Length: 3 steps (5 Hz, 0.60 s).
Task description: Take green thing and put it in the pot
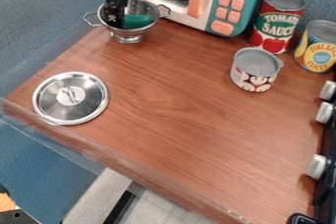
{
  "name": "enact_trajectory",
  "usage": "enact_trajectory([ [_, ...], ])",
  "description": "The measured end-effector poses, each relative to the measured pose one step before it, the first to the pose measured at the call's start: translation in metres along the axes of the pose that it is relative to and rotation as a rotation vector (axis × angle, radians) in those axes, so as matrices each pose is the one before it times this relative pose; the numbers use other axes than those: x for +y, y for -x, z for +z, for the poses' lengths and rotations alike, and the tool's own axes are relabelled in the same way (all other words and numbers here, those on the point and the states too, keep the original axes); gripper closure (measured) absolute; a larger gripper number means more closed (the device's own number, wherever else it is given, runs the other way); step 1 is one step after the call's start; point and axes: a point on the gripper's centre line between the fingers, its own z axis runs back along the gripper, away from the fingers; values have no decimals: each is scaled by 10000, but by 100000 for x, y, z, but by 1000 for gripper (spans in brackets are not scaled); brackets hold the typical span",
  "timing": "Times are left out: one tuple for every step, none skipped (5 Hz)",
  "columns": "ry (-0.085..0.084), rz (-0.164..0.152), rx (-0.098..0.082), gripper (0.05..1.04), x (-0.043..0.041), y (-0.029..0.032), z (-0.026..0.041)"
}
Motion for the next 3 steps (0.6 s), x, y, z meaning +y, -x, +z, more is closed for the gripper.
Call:
enact_trajectory([
  [315, 157, 530, 80, -483, 511, 1743],
  [609, 163, 635, 83, -861, 709, 3115],
  [15, -44, 2, 83, -23, -3, 118],
])
